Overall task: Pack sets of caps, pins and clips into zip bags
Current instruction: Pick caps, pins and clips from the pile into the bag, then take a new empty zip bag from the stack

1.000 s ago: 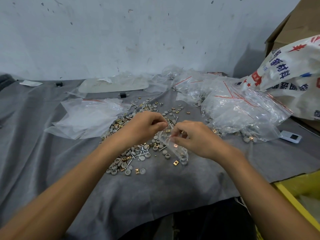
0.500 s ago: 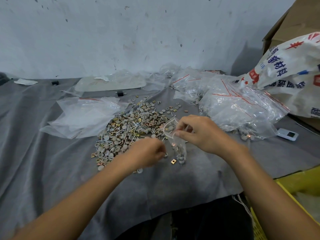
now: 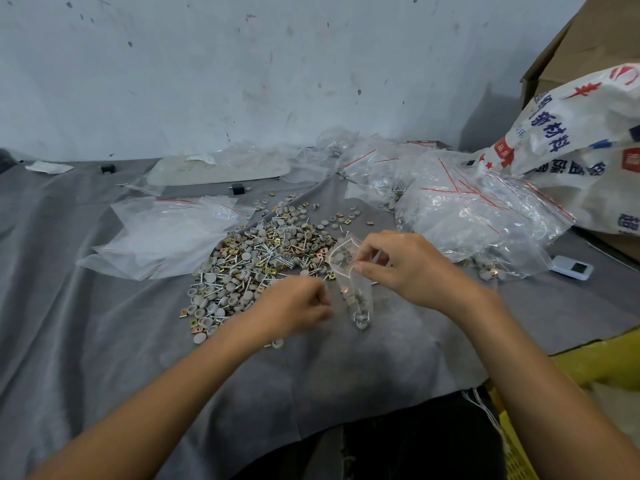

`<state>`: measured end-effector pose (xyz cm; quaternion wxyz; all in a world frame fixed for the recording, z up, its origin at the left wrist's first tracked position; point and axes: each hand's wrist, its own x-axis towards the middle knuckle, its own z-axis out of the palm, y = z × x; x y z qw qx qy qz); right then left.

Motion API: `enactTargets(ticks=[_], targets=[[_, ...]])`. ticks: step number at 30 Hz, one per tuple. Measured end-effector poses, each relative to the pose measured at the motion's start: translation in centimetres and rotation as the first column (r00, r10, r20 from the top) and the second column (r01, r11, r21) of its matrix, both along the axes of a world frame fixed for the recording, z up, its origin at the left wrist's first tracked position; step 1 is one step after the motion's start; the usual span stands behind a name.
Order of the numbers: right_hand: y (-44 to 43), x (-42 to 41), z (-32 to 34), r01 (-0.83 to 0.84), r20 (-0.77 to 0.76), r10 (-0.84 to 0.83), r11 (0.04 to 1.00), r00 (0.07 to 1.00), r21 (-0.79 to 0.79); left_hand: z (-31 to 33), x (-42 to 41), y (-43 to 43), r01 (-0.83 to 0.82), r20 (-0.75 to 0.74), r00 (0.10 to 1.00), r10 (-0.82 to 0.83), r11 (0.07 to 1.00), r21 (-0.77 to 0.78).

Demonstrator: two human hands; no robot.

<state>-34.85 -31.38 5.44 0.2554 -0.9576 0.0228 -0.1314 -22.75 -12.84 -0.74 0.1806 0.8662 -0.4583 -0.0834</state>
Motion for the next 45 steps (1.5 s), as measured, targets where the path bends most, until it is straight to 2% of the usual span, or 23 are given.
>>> enactTargets(ticks=[2,5,8,10,12,16,19,25,28,33,38,45], targets=[[0.1,0.0,0.0,0.000,-0.001,0.000,1.000,1.000,-0.005,1.6,0.6,0.8,-0.099,-0.108,0.991,0.081,0.981,-0.166],[0.3,0.1,0.0,-0.009,-0.001,0.009,1.000,1.000,-0.013,4.0,1.1,1.2,-0.249,-0.207,0.962,0.178,0.883,-0.397],[0.7,0.4,0.0,-0.017,-0.002,0.017,1.000,1.000,-0.027,5.5,0.9,0.9,-0.267,-0.293,0.949,0.117,0.794,-0.547],[0.9,0.4,0.1,-0.022,0.002,0.022,0.999,1.000,-0.048,5.8,0.3,0.6,-0.170,-0.306,0.952,-0.005,0.822,-0.543],[0.9,0.3,0.2,-0.023,0.009,0.024,0.998,1.000,-0.064,5.5,-0.5,0.5,-0.068,-0.238,0.969,-0.064,0.859,-0.508],[0.6,0.2,0.3,0.015,0.060,-0.012,0.998,0.998,-0.053,4.4,-1.7,0.9,0.002,-0.069,0.997,-0.045,0.850,-0.527],[0.8,0.3,0.2,0.059,0.081,-0.052,0.995,0.995,-0.085,4.3,-2.0,1.3,0.042,0.076,0.997,-0.006,0.876,-0.480],[2.1,0.5,0.4,0.103,0.141,-0.092,0.992,0.986,-0.073,5.2,-1.4,2.2,0.016,0.105,0.994,0.033,0.901,-0.433],[2.6,0.5,0.8,0.055,0.107,-0.048,0.996,0.993,-0.065,5.5,-0.8,2.8,-0.007,0.057,0.998,0.036,0.891,-0.453],[3.2,0.6,2.0,-0.026,0.012,0.028,0.988,1.000,-0.153,5.2,-0.4,4.4,0.023,-0.063,0.996,-0.065,0.859,-0.511],[4.0,1.6,3.0,-0.166,-0.171,0.150,0.983,0.974,-0.082,5.1,0.2,5.3,-0.028,-0.137,0.988,-0.067,0.806,-0.591],[4.8,2.2,2.9,-0.143,-0.039,0.140,0.986,0.989,-0.090,5.0,0.6,6.2,-0.095,-0.189,0.981,-0.031,0.778,-0.621]])
